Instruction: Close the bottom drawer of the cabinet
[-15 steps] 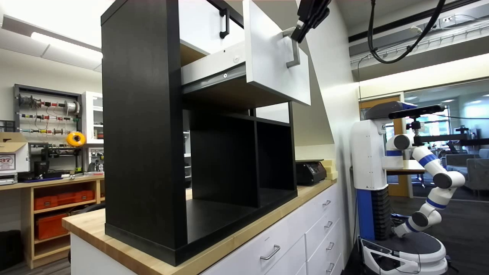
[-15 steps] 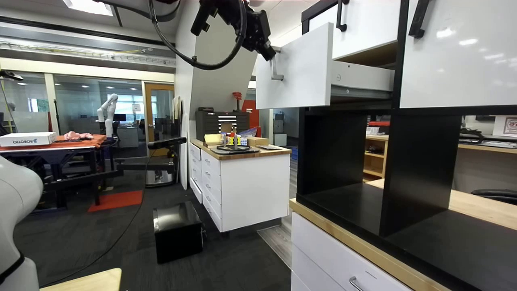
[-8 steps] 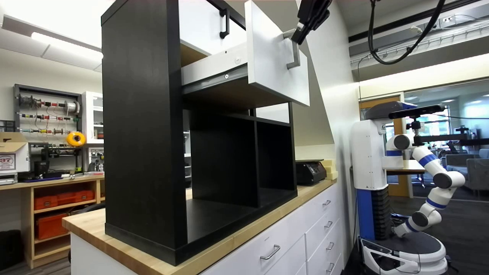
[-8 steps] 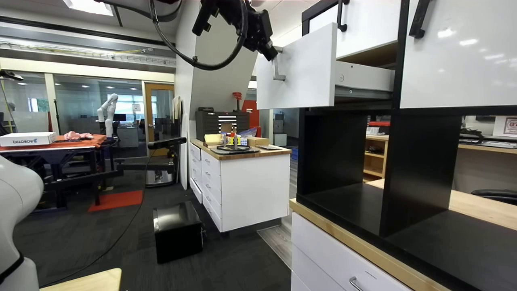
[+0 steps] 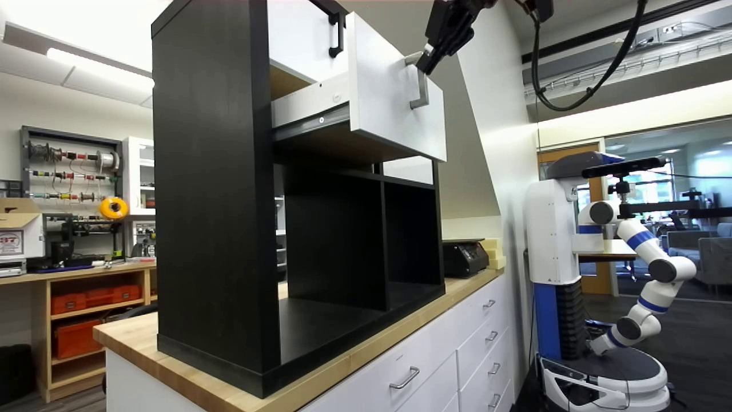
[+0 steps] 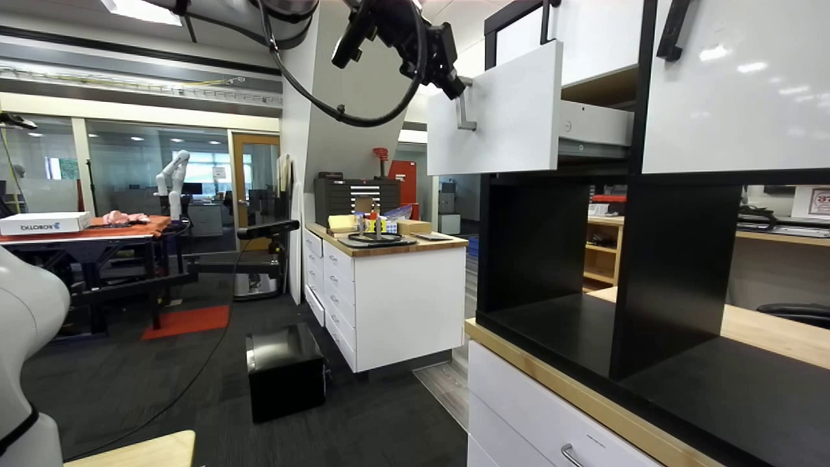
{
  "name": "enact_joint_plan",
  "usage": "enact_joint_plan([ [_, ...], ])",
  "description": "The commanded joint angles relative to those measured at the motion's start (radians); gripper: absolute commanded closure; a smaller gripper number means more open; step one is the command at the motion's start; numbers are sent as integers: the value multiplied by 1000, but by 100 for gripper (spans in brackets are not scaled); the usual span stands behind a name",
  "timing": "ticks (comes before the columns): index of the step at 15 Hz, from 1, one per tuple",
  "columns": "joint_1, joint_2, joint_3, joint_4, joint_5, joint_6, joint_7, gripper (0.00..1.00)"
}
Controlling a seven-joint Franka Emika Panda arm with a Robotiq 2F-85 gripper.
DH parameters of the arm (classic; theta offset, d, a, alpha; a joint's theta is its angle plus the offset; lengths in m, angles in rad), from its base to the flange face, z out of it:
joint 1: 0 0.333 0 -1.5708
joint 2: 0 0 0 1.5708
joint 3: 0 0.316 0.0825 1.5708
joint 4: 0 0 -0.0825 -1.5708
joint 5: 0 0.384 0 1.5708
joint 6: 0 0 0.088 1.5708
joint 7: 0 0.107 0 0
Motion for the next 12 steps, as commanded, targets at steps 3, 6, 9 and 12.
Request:
enact_joint_plan([
  [3, -9, 122, -16, 8, 6, 137, 5, 96],
  [6, -9, 183, -21, 42, 8, 193, 1, 96],
  [9, -10, 260, -28, 95, 6, 246, -3, 96],
  [12, -8, 341, -40, 137, 8, 307, -14, 96],
])
